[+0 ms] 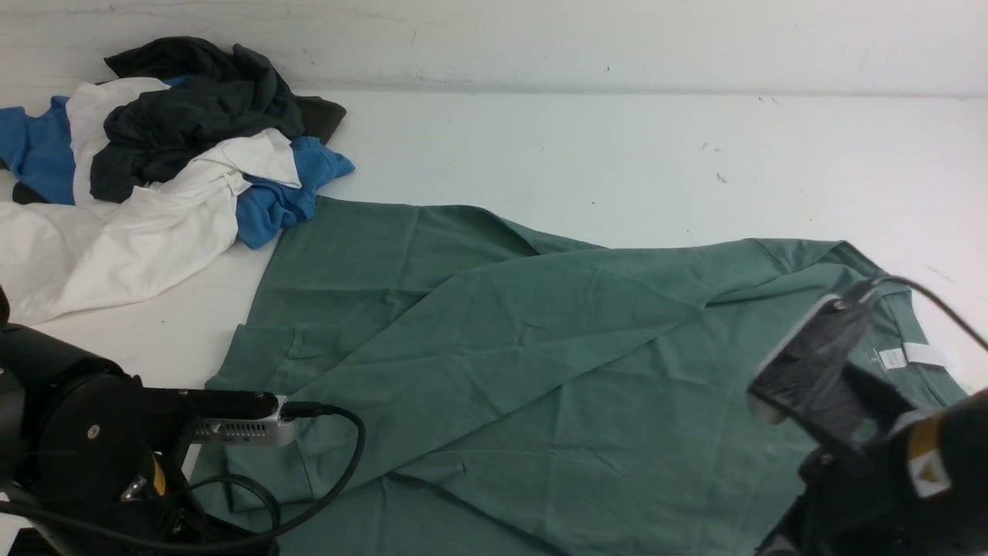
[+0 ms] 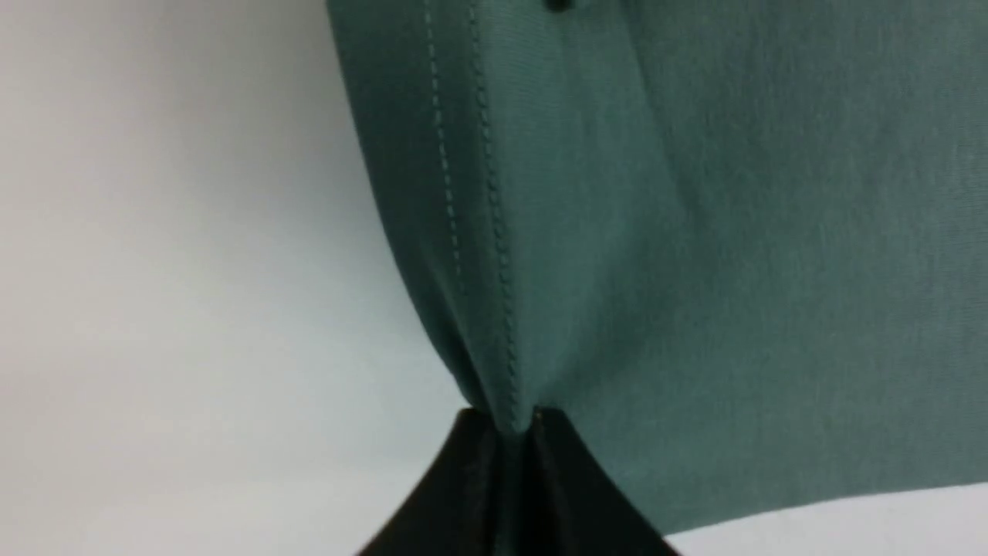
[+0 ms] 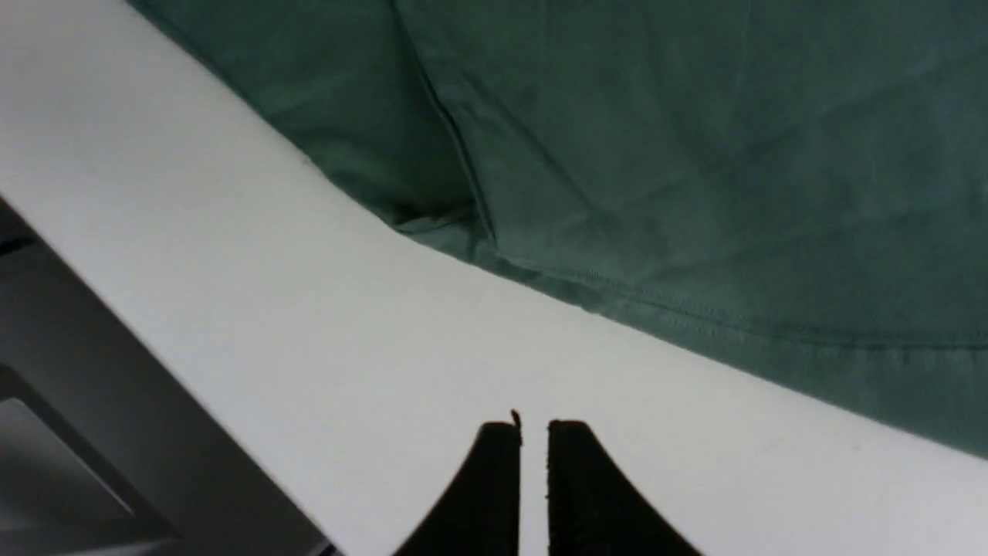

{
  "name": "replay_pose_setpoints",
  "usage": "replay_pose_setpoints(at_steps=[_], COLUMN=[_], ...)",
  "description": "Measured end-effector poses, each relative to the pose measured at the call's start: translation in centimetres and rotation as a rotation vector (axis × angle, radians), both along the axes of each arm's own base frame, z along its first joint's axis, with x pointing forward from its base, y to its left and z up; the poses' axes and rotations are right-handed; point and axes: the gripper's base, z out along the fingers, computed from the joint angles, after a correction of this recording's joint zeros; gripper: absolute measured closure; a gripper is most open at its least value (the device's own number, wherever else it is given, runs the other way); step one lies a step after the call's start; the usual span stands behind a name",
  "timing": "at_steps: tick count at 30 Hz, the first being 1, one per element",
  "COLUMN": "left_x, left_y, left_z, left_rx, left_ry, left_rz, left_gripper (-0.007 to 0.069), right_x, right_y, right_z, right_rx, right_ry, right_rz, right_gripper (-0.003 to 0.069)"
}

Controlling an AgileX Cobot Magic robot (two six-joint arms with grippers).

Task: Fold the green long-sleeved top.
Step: Use both arms simultaneously to clamp the lower edge of the clothing fabric

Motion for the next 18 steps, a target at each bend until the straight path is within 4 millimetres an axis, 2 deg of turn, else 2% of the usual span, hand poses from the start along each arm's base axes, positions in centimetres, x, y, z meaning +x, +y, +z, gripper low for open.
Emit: replay_pose_setpoints(at_steps=[5,11,14,18], left_x=[-0.1,-0.1,-0.1,-0.1], left_y=[0.0,0.0,0.0,0.0], left_z=[0.1,0.1,0.1,0.1], left_rx=[0.002,0.003,0.004,0.004], left_ry=[0.006,0.007,0.008,0.006], left_rz=[-0.002,-0.009,-0.009,-0.010], left_gripper=[0.0606,0.0606,0.0606,0.0606], right_x=[0.5,1.6,2.1,2.8], right_y=[2.9,4.2,4.4,4.6], right_z=[-2.7,-5.8,-7.0,-8.5], right_rx=[-0.046,-0.128,-0.170,-0.230], right_ry=[0.006,0.028,0.034,0.018], right_rz=[0.087,0.132,0.134,0.173], right_gripper=[0.0426,0.0221,0.0174,0.0164])
